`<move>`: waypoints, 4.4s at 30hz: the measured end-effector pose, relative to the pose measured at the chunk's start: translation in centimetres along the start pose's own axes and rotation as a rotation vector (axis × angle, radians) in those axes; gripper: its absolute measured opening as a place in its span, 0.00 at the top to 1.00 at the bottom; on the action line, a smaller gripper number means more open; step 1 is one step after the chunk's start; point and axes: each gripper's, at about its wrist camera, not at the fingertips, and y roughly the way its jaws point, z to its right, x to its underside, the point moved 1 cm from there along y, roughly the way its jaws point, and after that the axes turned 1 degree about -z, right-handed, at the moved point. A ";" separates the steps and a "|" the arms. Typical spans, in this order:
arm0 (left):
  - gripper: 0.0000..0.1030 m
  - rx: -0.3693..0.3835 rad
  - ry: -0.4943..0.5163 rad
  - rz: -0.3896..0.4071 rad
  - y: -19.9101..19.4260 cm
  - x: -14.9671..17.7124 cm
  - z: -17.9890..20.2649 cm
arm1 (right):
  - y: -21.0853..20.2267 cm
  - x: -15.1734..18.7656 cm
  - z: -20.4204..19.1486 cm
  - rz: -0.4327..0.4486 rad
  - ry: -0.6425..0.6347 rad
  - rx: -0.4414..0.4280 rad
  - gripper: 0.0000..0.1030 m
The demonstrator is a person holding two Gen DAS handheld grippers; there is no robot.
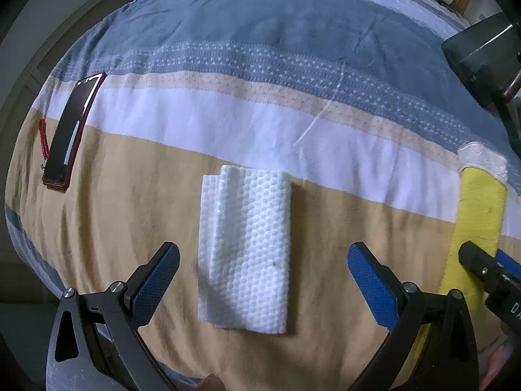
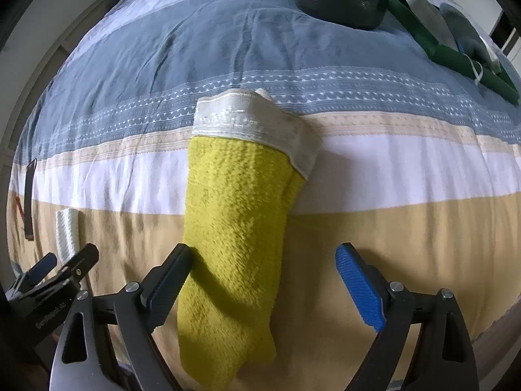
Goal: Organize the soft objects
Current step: 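Lower the left gripper over the white cloth while the right gripper approaches the yellow towel, then close the left gripper on the white cloth while the right gripper grasps the yellow towel's end, then lift the white cloth with the left gripper while the right gripper lifts the yellow towel toward the tray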
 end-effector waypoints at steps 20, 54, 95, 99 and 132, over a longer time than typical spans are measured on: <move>0.01 -0.006 -0.014 -0.009 5.0 -1.0 -1.1 | 4.5 0.6 -4.2 0.013 -0.105 0.070 0.10; 0.79 0.003 -0.032 -0.018 3.1 -2.0 1.5 | 3.0 -0.8 -1.3 0.005 -0.201 -0.015 0.80; 0.87 0.059 0.059 0.038 -4.5 -7.1 15.8 | -3.5 -1.8 6.0 0.067 -0.289 -0.047 0.82; 0.87 0.074 0.084 0.039 -4.7 -7.2 17.5 | -4.0 -1.7 7.0 0.075 -0.283 -0.046 0.82; 0.87 0.144 0.315 0.056 -9.2 -5.5 31.1 | -9.4 0.2 17.3 0.129 -0.167 0.012 0.82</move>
